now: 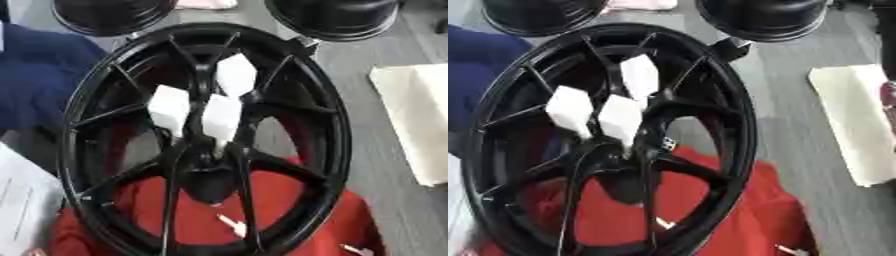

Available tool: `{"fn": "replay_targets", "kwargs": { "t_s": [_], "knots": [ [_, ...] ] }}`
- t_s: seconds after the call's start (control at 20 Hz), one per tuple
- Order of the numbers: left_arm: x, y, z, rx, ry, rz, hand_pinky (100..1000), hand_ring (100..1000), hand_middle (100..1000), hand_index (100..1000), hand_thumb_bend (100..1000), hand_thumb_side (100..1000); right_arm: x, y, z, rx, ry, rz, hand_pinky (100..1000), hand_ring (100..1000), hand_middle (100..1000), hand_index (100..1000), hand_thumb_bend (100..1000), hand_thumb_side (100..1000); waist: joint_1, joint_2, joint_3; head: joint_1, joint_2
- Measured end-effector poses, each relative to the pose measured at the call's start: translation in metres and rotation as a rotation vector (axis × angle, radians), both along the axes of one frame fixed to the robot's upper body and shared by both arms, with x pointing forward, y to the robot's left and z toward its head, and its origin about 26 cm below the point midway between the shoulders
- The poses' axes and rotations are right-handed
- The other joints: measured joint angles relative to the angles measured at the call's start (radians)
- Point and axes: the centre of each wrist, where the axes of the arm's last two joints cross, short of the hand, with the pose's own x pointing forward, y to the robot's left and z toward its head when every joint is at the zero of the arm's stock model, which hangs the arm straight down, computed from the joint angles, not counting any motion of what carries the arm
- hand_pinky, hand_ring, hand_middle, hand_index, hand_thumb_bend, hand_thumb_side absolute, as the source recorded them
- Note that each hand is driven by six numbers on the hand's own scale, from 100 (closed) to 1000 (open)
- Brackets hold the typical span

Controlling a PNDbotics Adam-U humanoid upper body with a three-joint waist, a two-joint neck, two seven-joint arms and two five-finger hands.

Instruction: Pull the pin out of the wheel hub.

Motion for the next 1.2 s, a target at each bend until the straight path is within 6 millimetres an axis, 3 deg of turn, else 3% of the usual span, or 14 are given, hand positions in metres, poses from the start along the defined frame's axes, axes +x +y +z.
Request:
{"fn": "replay_targets", "kwargs": {
  "t_s": [0.25,0.6,1.2],
  "knots": [
    [-0.004,-0.01,0.011,0.263,-0.008,-0.001,852,822,753,815,293,608,0.001,0.001,-0.002,-0.01,0.016,0.01,756,821,636,682,100,643,0.006,-0.002,-0.006,0.008,0.016],
    [0.001,-0.023,0.0,0.504,0.033,-0.061,893,868,805,837,332,548,0.003,0.003,-0.001,-0.022,0.024,0.023,756,821,637,682,100,645,0.005,-0.002,-0.014,0.015,0.016],
    [0.034,-0.095,0.007,0.594,0.18,-0.211,897,878,821,869,413,434,0.005,0.005,-0.003,-0.033,0.044,0.04,756,821,637,682,100,646,0.0,-0.006,-0.019,0.01,0.016]
  ]
}}
